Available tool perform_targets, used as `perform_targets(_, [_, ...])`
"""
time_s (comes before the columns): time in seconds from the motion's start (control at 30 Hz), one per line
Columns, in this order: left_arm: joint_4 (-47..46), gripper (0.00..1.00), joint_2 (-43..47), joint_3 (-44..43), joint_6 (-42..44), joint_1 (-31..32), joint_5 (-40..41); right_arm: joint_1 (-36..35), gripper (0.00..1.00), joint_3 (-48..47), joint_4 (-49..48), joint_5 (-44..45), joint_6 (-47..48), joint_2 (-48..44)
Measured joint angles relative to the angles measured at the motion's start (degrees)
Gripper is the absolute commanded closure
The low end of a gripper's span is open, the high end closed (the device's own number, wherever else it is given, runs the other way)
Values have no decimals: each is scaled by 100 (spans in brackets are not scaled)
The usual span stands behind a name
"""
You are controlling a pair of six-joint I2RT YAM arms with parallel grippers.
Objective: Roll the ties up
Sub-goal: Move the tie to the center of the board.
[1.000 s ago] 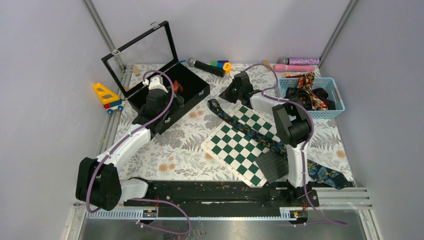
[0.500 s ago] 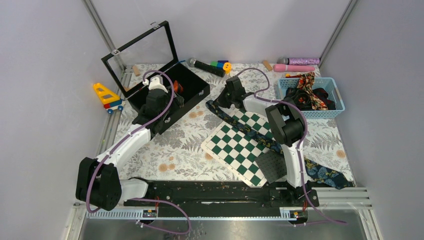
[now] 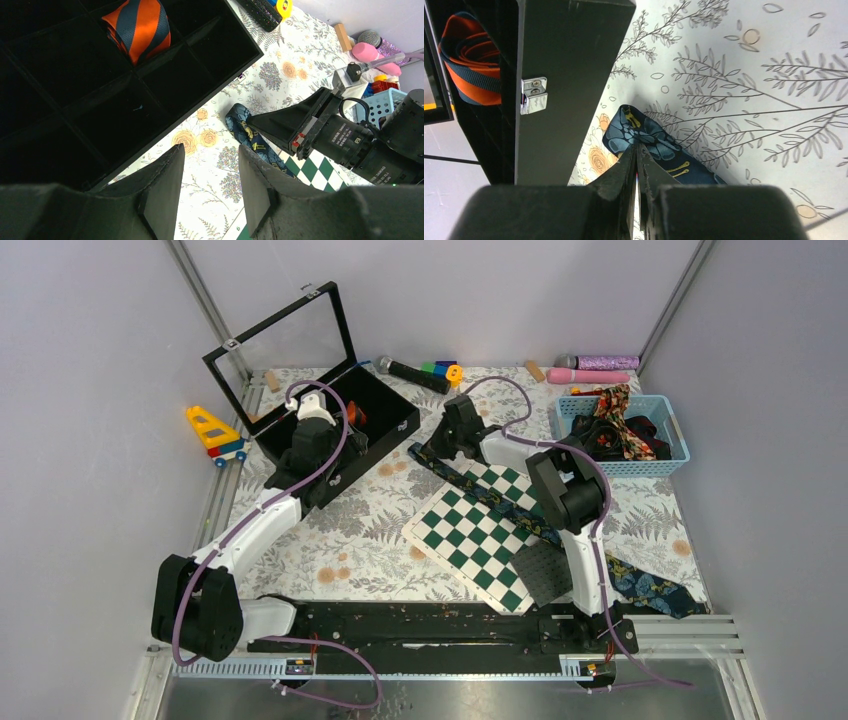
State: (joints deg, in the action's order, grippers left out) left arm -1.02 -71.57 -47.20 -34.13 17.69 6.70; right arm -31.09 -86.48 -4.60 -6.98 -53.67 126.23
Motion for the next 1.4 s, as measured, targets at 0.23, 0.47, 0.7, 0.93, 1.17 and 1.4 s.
perform_targets(0.23, [4,55,0,0,0,0,0,-164,92,-286,450,122,234,61])
perform_targets(0.47, [7,55,0,0,0,0,2,-315,92,-726,1091,420,509,109])
perform_targets(0.7, [9,55,0,0,0,0,11,-400,88,-831,1510,629,612,138])
perform_targets(0.93, [9,54,4,0,-2,0,24,-407,87,-623,1169,586,629,144])
perform_targets(1.17, [9,54,26,0,-2,0,28,-409,85,-168,407,448,627,142])
perform_targets(1.4, [50,53,74,0,-7,0,87,-411,85,409,-699,192,708,63])
